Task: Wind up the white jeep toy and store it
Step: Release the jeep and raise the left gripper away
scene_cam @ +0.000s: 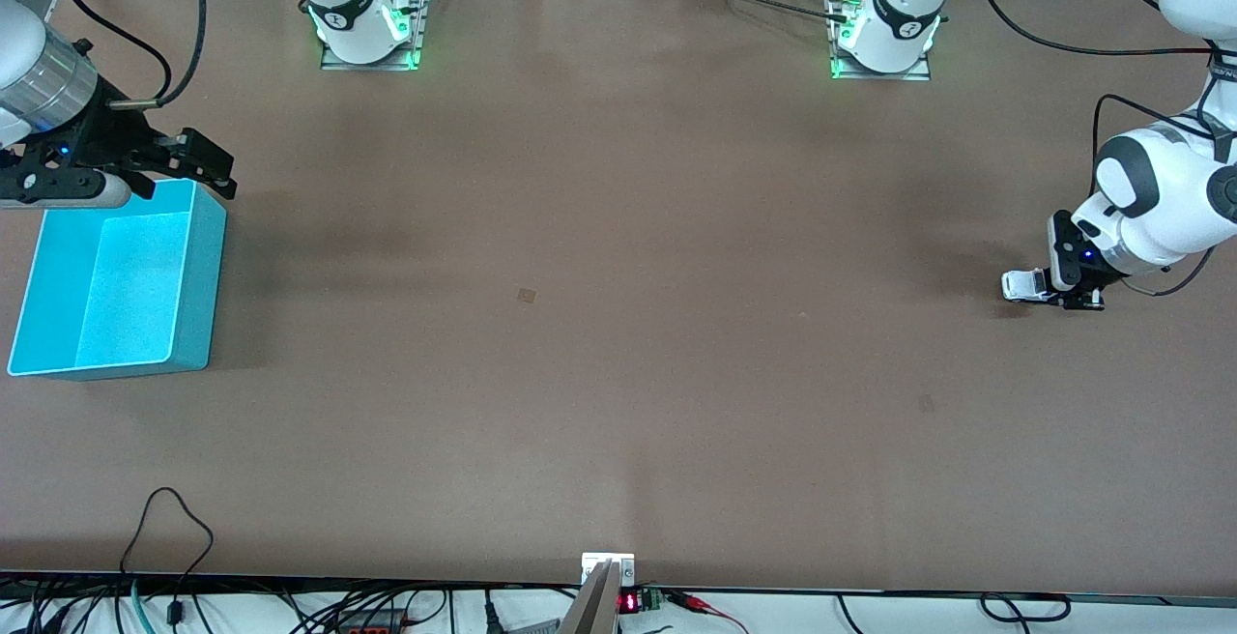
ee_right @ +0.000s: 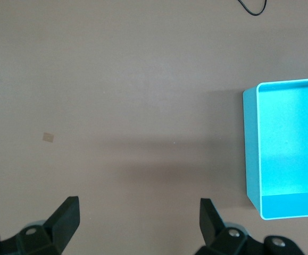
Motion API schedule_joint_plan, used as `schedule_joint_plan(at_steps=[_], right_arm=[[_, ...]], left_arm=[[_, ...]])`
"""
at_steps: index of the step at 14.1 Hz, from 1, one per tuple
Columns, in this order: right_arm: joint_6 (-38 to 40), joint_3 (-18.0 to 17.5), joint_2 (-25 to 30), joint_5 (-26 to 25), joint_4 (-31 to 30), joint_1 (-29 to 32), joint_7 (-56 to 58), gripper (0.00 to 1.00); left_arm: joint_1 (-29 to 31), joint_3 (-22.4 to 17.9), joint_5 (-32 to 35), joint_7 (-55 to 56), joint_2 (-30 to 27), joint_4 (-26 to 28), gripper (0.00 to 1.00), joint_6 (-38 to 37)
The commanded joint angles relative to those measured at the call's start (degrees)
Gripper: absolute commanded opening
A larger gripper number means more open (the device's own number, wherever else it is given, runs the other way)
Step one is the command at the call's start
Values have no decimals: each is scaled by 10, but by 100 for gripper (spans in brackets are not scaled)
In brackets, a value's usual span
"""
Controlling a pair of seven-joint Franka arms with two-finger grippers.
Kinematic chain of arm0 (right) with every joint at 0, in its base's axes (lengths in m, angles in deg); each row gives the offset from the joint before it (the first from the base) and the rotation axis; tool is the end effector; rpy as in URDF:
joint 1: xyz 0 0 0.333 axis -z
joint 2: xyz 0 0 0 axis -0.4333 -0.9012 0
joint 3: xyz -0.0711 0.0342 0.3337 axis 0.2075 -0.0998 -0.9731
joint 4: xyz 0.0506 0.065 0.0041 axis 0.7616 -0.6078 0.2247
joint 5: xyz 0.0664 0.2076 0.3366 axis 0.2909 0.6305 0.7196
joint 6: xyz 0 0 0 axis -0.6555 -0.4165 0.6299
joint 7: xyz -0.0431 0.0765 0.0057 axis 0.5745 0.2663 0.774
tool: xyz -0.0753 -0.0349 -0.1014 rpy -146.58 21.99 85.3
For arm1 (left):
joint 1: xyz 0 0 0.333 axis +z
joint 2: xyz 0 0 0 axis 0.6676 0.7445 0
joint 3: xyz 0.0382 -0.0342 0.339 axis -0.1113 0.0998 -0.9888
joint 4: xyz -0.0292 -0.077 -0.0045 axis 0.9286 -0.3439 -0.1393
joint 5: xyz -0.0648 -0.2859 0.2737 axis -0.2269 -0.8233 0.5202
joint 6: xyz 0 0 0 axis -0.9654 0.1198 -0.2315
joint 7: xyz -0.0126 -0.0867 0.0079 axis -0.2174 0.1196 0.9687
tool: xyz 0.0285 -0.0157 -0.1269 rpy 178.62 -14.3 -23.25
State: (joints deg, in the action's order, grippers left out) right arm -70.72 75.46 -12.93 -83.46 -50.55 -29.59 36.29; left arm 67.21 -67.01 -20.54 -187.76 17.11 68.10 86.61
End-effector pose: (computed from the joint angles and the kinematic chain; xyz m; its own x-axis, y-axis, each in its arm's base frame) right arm 0.5683 0.0597 0.5931 0.9994 -0.0004 0.0352 0.0000 -0.9999 -0.0128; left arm 0.5365 0.2342 0.1824 -0.0624 -0.9976 -0.0302 -0.9981 0.0623 0.0023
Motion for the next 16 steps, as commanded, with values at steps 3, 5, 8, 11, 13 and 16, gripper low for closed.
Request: schedule_joint_plan(at_steps=[3, 5, 8, 11, 13, 16], right_arm=[[8, -1, -1, 2, 9, 0, -1, 100], [8, -1, -1, 2, 9, 0, -1, 100], [8, -1, -1, 2, 9, 0, -1, 100], [8, -1, -1, 2, 9, 0, -1, 100], [8, -1, -1, 2, 9, 0, -1, 100], [8, -1, -1, 2, 9, 0, -1, 100]], left_arm=[[-20, 12, 11, 6, 45, -120, 100, -146], [-31, 12, 11, 7, 37, -149, 100, -204], [-45, 12, 11, 51, 7, -153, 100, -255], [-66, 12, 11, 85, -2, -200, 100, -351], [-86, 12, 12, 120, -3, -234, 100, -412], [-95, 14, 27, 221, -10, -257, 100, -478]])
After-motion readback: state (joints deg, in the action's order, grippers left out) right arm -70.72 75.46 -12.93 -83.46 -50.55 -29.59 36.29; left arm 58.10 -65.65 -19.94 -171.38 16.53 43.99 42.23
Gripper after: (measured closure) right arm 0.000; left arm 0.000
